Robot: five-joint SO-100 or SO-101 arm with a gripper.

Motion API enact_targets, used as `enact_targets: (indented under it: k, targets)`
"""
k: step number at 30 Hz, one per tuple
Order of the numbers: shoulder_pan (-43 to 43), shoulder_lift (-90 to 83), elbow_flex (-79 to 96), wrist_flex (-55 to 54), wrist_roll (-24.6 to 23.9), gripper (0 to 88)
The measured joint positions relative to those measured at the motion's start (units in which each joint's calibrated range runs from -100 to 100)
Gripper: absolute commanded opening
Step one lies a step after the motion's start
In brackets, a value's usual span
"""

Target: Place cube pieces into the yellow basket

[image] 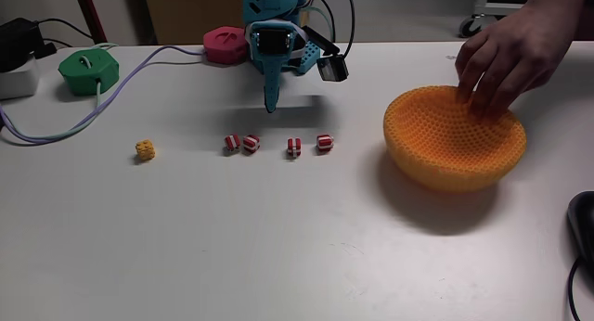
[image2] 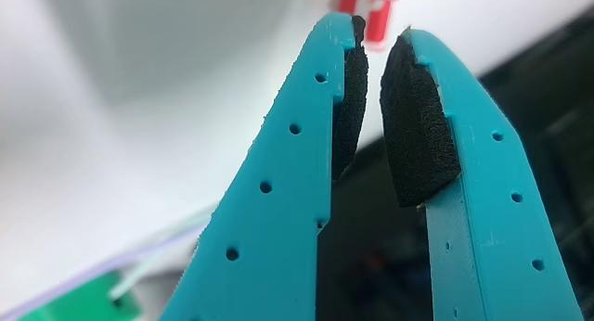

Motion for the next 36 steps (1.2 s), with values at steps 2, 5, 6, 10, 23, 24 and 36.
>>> enact_targets:
  k: [2,5,6,10,23,24,36]
  targets:
    - [0.00,0.00,0.00,0.00,-0.29,1.1]
    - [9.86,0.00,0.00,0.00,-4.59,0.8]
    - [11.41,0.00,0.00,0.00,-5.27,1.2]
    - [12.38,0.00,0.00,0.00,-5.81,2.6]
    - [14.22,19.77,-17.24,-7.43,-17.88,32.1]
    - [15.67,26.66,-21.38,-9.98,-19.34,32.3]
    - [34.14,82.93,-49.66,-29.06,-33.26,28.8]
